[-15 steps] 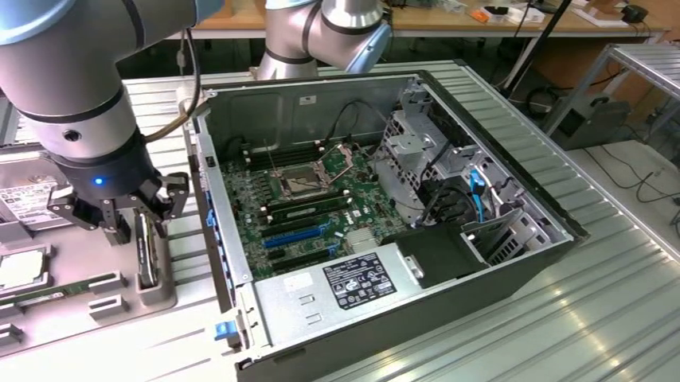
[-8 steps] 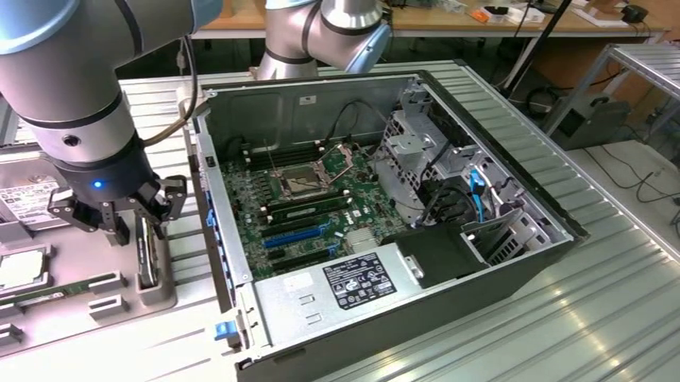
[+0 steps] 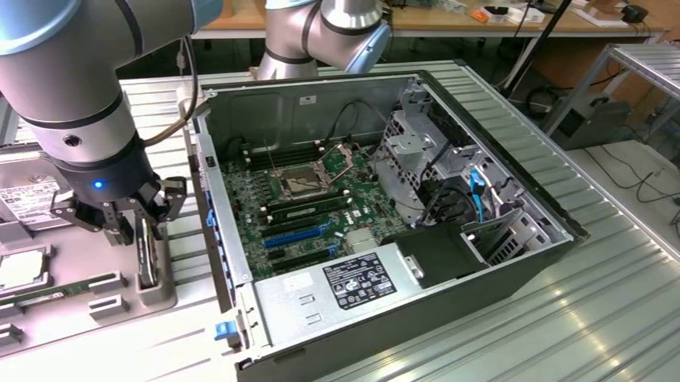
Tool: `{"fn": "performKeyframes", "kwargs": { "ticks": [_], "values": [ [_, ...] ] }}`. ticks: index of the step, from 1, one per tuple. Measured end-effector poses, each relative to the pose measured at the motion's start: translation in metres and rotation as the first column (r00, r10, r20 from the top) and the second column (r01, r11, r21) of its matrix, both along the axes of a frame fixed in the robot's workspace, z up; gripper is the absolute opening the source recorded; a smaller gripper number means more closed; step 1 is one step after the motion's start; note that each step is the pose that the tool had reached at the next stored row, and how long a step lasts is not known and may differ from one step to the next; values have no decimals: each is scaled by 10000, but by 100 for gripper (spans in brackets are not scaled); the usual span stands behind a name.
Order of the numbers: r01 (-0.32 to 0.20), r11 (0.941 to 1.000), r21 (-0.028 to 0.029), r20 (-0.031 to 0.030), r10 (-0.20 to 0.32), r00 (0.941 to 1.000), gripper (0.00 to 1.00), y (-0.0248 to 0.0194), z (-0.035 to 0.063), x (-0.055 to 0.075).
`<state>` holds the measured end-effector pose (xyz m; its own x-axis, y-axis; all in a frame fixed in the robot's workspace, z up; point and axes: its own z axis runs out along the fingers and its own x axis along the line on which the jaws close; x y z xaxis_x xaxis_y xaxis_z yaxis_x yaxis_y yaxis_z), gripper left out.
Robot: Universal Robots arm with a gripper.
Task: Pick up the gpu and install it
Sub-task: 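Pick up the gpu and move the gpu toward the slot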
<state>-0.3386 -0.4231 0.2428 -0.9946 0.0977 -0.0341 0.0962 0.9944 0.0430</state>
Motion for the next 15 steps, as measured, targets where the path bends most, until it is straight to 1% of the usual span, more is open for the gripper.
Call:
{"fn": "performKeyframes", "kwargs": {
  "ticks": [6,7,8,11,13,15],
  "values": [
    [2,10000,0,1,-2,10000,40,0,-1,9],
    [2,10000,0,0,-2,10000,38,0,-1,8],
    [1,10000,0,1,-1,10000,31,0,-1,9],
    [1,10000,-1,-2,-1,10000,31,0,0,8],
    [2,10000,-1,1,-2,10000,28,0,0,8],
    [2,10000,0,0,-2,10000,27,0,0,8]
  ]
}}
